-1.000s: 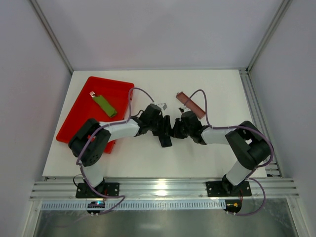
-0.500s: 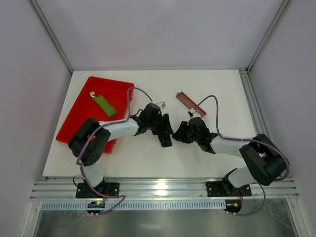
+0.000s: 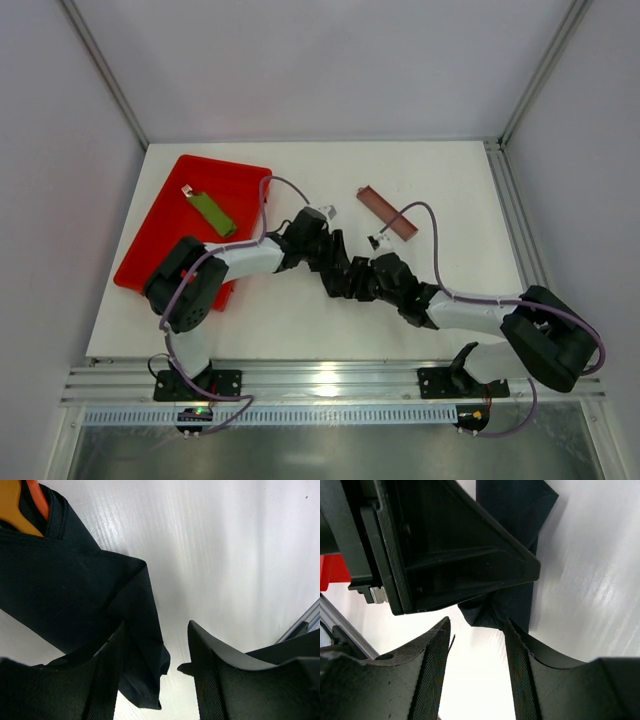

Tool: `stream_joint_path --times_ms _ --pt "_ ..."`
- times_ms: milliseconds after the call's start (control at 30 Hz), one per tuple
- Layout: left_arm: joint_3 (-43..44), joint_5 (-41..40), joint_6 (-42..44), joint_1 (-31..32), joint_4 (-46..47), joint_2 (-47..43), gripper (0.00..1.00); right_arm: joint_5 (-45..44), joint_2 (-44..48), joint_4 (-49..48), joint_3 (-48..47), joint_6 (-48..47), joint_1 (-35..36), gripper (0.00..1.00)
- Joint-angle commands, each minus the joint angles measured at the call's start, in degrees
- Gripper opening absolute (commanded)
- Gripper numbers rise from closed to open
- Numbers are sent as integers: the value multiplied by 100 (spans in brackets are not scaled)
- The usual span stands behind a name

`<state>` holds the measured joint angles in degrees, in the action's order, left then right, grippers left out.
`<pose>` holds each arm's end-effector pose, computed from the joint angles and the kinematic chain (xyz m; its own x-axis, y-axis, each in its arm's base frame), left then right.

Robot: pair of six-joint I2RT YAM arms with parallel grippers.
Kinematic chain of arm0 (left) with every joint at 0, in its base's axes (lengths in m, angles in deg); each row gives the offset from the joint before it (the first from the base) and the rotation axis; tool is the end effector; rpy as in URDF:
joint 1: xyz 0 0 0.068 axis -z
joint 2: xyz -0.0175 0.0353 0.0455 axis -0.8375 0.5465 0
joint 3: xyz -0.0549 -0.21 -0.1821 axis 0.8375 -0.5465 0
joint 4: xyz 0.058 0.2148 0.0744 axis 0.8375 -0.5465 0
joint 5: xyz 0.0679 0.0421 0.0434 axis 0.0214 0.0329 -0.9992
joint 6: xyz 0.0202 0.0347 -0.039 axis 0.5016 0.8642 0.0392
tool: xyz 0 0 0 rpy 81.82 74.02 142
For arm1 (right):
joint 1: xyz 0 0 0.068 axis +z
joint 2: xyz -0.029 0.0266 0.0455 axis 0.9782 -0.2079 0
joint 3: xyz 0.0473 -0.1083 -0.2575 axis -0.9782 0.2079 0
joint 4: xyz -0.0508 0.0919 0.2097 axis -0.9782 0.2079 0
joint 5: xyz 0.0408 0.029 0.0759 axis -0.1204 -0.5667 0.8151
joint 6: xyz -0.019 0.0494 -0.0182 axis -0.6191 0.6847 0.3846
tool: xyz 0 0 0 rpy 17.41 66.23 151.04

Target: Place the utensils on the paper napkin and roll it up

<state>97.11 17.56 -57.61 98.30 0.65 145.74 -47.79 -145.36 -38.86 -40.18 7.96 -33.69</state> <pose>0.2644 -0.2460 0.1905 -0.9143 -0.0513 -0.4017 0.2198 0.7703 -0.5986 0.1649 0.1616 0.1906 -0.7519 0.2273 -0.6188 -0.2590 0.7614 0.5943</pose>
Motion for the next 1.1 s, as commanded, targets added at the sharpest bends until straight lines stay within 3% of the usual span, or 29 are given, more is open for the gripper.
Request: stream_joint_path --times_ms 0,267,500,800,1067 --pt "222 11 -43 -30 115 43 53 -615 -133 -392 -160 66 235 50" --pt "186 -33 -61 -30 115 61 52 -1266 -327 -278 -425 -13 569 54" --pt "186 -7 -104 -38 150 105 52 -1477 -546 -339 -434 48 649 49" --pt "222 -24 -96 -30 115 70 52 -1811 -564 -445 -65 435 833 24" --pt "345 -77 -26 -38 -61 52 53 -2163 -538 -497 225 795 1062 12"
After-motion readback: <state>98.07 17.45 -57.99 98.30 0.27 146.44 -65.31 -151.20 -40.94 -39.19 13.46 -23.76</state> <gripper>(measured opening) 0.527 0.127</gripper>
